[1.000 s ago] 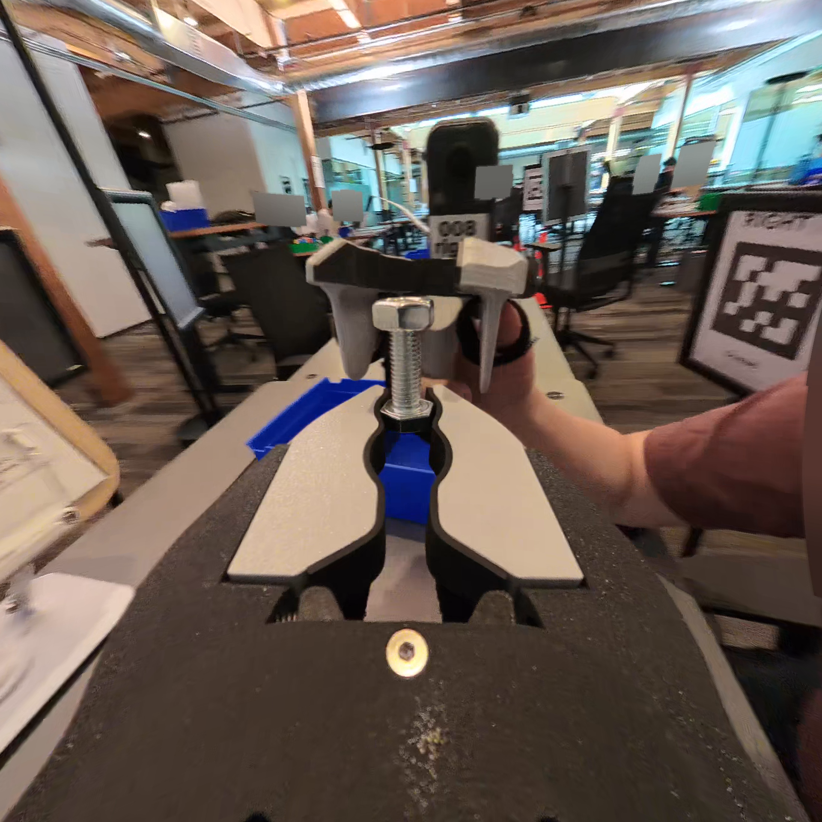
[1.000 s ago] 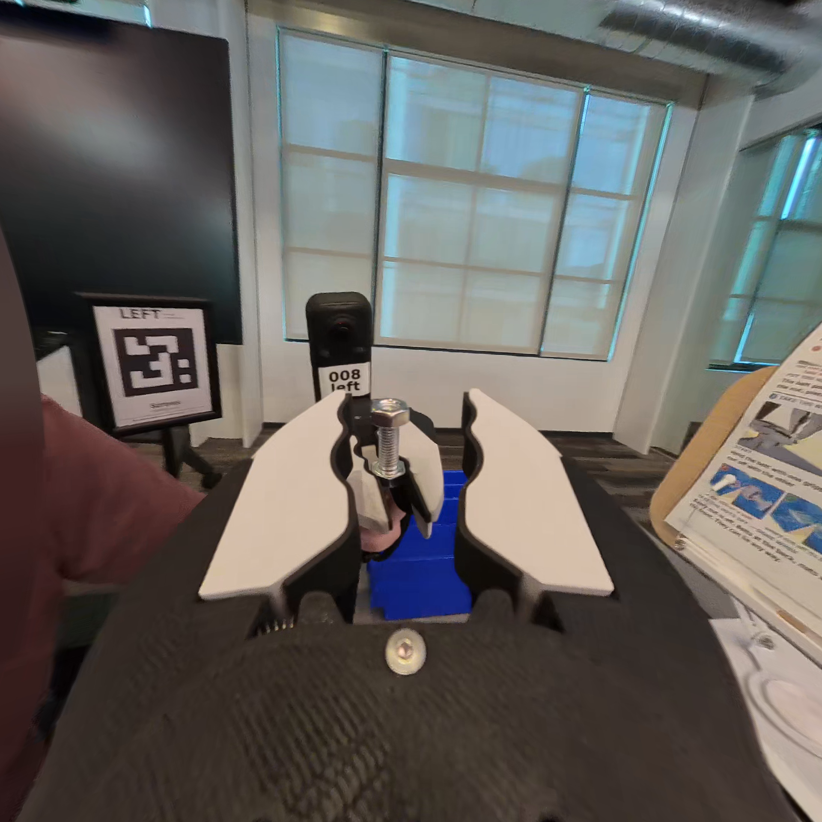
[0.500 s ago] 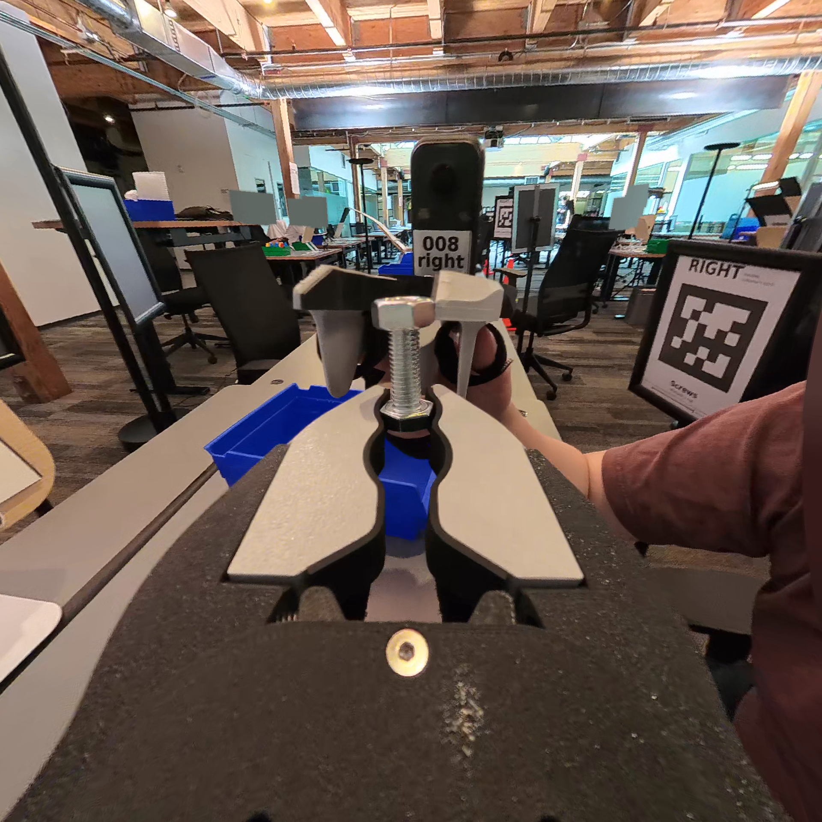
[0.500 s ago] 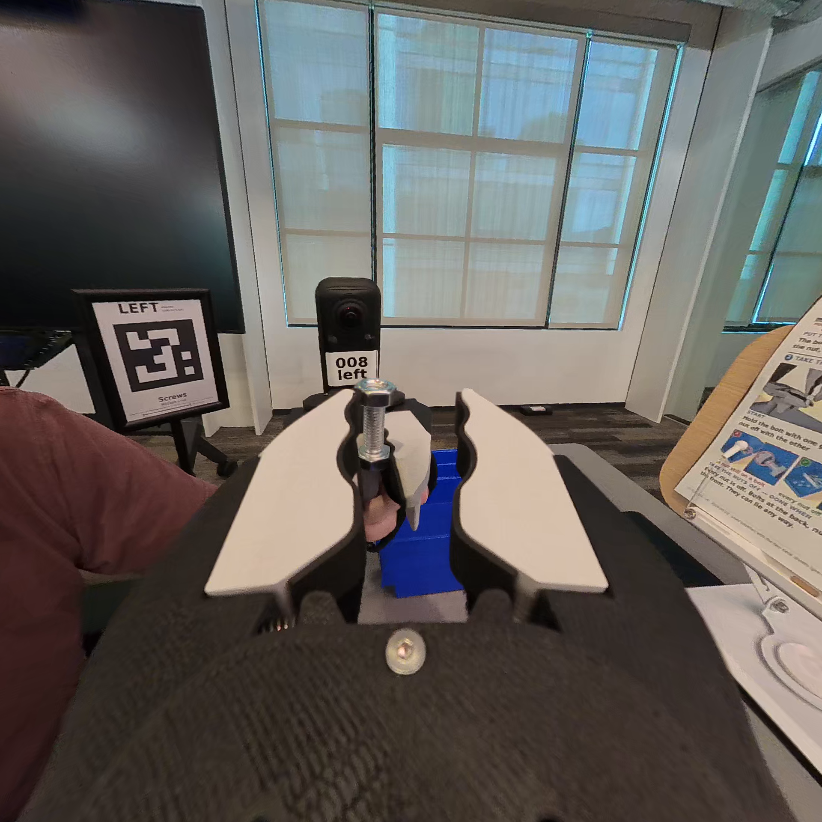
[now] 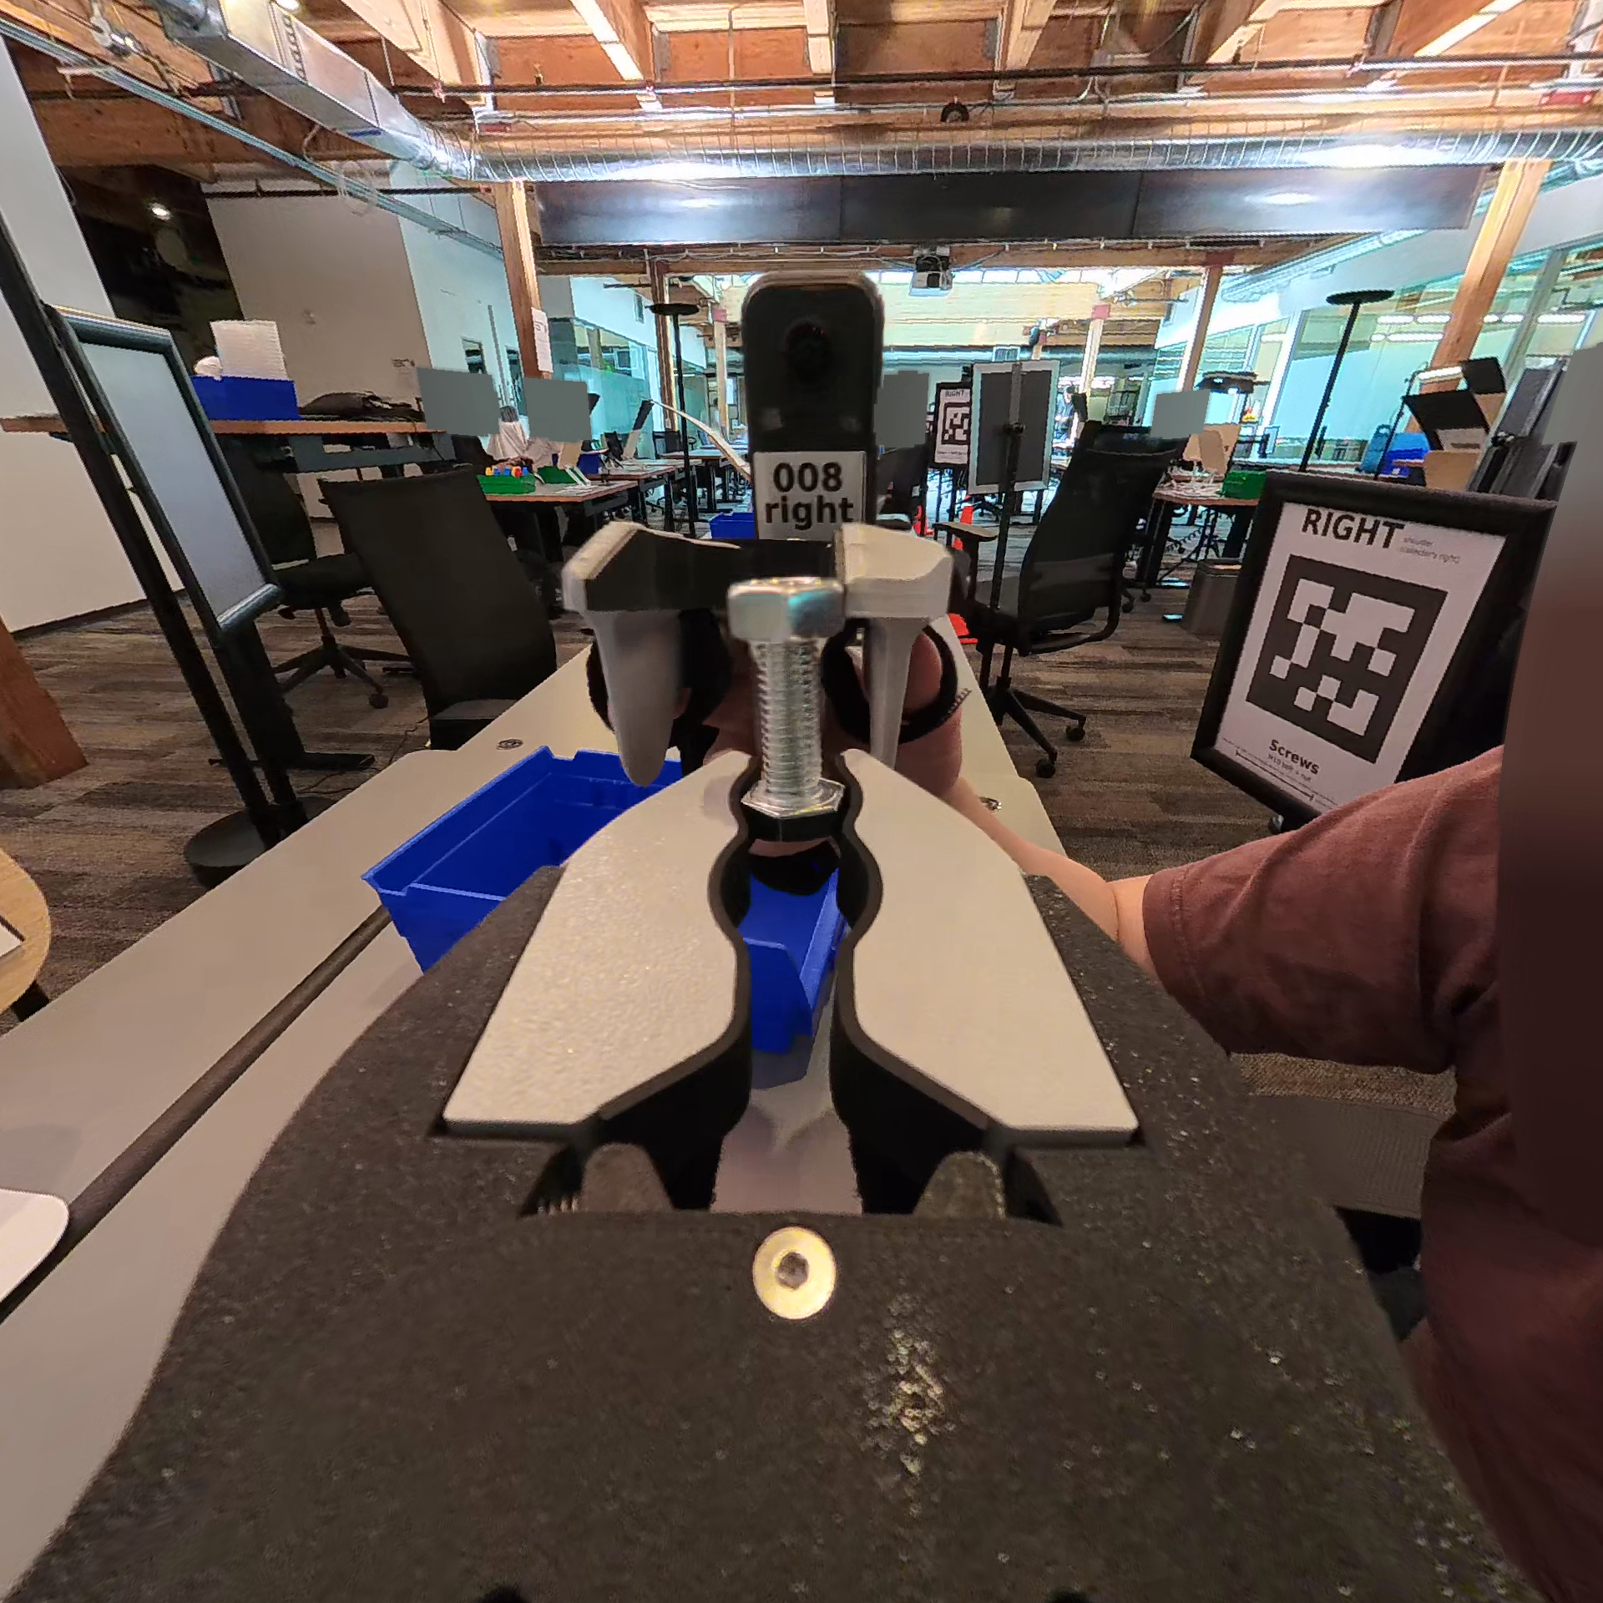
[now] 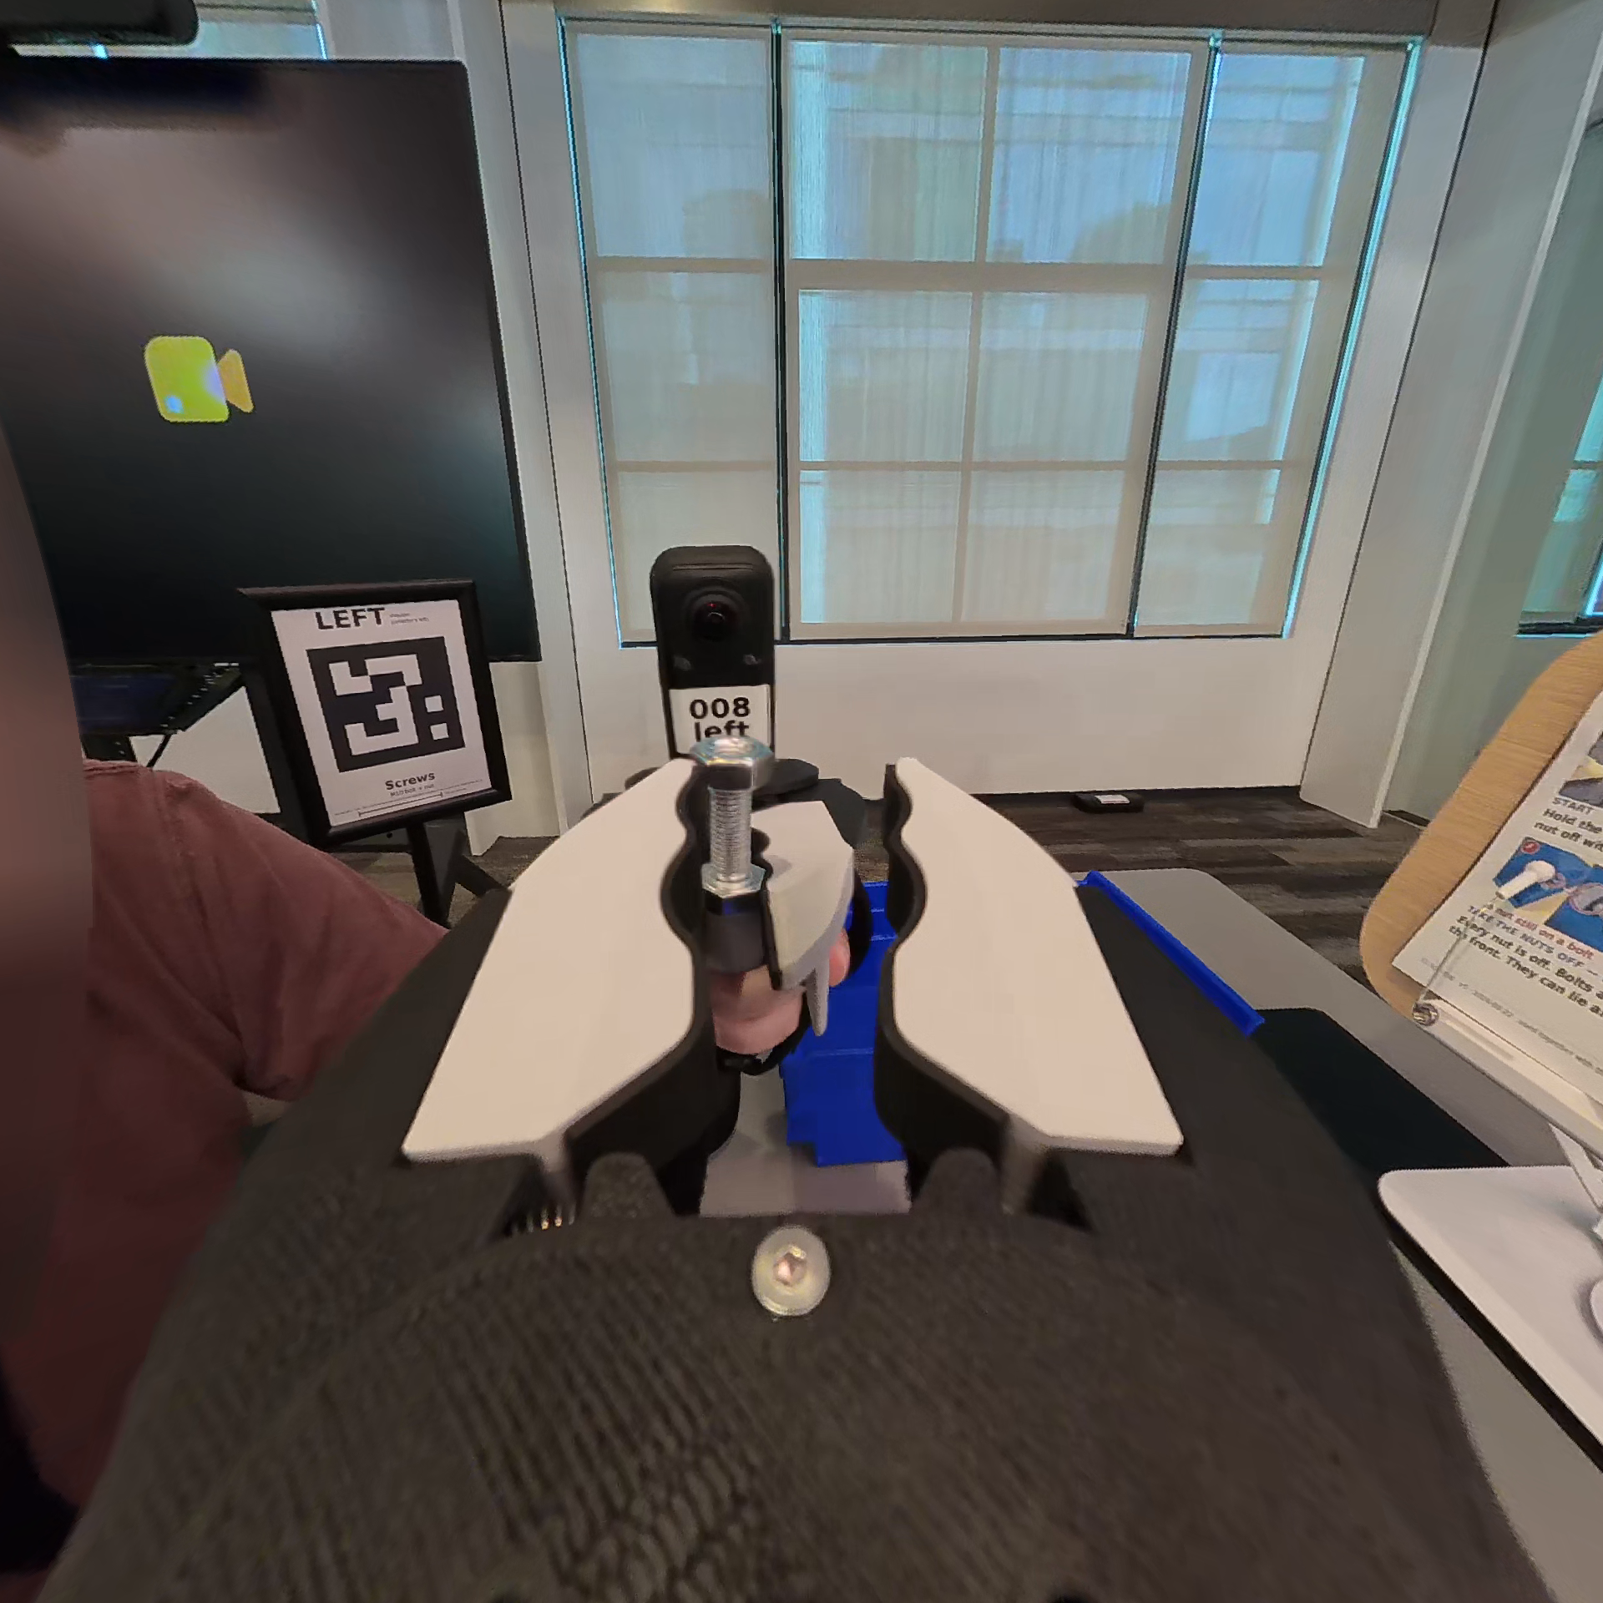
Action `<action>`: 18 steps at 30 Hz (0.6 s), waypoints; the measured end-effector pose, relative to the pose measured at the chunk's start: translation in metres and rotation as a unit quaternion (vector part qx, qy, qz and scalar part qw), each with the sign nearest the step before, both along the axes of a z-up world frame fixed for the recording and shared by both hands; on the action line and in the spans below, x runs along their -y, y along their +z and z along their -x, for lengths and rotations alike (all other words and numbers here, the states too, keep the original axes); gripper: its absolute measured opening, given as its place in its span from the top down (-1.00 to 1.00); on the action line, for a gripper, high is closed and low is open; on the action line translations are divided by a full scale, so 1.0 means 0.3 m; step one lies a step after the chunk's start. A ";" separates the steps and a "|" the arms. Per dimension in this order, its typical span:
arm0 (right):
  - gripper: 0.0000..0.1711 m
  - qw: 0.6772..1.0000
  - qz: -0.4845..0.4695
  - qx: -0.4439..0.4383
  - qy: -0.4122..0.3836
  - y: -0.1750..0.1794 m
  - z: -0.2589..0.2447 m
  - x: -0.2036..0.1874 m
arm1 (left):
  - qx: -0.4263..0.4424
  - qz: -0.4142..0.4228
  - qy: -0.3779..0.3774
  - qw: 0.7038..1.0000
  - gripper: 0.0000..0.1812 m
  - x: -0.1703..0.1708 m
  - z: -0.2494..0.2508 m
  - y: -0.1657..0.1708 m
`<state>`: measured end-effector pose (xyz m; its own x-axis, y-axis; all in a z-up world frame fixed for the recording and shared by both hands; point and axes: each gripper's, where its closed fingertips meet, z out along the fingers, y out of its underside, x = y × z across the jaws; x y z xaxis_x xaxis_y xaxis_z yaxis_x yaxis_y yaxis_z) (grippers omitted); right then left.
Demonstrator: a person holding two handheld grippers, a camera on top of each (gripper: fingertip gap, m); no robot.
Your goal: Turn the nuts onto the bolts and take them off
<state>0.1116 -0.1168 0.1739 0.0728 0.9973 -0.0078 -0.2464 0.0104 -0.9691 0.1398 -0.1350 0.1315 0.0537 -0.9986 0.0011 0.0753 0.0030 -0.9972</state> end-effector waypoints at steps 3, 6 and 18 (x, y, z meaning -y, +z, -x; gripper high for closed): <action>0.55 1.000 0.004 -0.008 0.000 0.007 -0.011 -0.007 | 0.001 0.001 -0.003 1.000 0.84 0.002 0.002 0.003; 0.54 1.000 0.003 -0.011 0.028 0.014 -0.002 0.028 | -0.003 0.000 -0.003 1.000 0.84 0.003 0.000 -0.002; 0.55 1.000 0.013 0.003 0.026 -0.001 -0.009 0.007 | -0.004 -0.001 -0.004 1.000 0.84 0.005 0.003 0.001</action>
